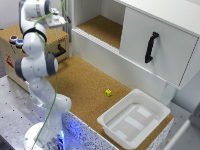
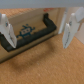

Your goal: Slide left yellow red block

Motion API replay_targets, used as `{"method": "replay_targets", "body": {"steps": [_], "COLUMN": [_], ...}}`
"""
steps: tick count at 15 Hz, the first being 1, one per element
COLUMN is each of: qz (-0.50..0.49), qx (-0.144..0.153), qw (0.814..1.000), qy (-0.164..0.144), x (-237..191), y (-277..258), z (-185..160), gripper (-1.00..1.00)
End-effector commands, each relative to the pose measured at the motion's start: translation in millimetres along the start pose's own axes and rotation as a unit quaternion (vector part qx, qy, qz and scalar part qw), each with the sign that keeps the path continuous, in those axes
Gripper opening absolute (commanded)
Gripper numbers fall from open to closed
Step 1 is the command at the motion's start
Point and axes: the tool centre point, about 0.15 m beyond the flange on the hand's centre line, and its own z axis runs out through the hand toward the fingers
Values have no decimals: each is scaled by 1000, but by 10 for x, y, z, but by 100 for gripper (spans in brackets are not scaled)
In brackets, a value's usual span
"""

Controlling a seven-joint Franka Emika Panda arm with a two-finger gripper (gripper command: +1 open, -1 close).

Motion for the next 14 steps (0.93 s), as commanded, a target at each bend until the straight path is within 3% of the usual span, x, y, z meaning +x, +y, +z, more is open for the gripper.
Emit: {"method": "replay_targets", "body": {"steps": [1, 4, 6, 9, 14], "qz": [100, 196, 232, 304, 341], "qx": [17, 20, 21, 38, 55], "qw": [992, 978, 972, 951, 937], "qy": [77, 74, 40, 38, 46], "x": [-1051, -1551, -1866, -2412, -2824], "y": [700, 1096, 1322, 1620, 2057], "z": [522, 658, 805, 1147, 1665], "gripper": [100, 100, 100, 100, 100]}}
